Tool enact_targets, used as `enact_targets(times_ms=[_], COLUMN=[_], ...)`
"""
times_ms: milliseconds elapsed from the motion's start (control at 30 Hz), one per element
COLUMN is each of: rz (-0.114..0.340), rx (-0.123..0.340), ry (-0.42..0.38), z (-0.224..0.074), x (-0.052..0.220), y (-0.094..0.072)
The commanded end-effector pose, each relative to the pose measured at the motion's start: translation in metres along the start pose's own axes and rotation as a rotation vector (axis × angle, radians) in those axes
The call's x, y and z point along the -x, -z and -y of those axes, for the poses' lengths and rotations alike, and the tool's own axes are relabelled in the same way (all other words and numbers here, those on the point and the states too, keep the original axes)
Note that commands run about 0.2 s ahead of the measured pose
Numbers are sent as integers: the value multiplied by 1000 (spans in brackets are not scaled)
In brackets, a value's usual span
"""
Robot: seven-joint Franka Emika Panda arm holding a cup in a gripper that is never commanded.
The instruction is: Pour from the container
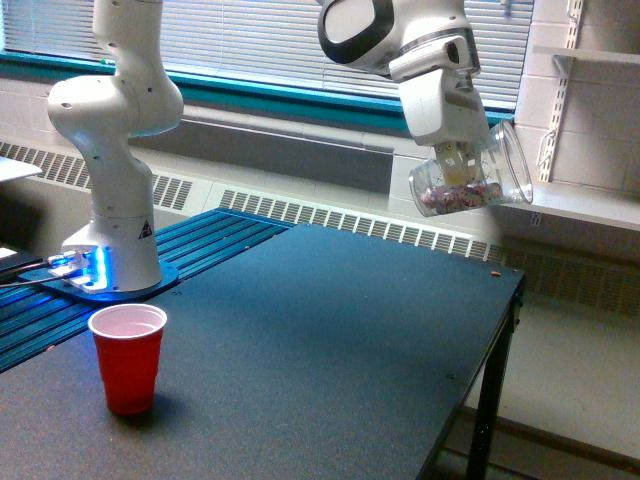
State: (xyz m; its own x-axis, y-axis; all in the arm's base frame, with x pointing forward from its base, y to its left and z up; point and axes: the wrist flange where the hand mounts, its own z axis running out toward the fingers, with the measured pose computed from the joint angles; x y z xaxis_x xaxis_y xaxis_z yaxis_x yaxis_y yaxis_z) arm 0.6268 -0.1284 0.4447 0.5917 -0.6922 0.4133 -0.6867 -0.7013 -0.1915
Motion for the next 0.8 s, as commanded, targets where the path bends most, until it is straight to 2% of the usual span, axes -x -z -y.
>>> enact_targets(times_ms=[33,100,167,267,467,533,800], rz=[-63,-49,-50,-50,-21,-15,19], rx=[-65,-53,-64,-74,-74,-57,13], ry=[-26,-31,-48,-92,-151,-176,-191], z=[4,4,4,5,8,9,10], x=[-18,-16,-18,-23,-19,-14,2], y=[64,69,80,109,118,119,125])
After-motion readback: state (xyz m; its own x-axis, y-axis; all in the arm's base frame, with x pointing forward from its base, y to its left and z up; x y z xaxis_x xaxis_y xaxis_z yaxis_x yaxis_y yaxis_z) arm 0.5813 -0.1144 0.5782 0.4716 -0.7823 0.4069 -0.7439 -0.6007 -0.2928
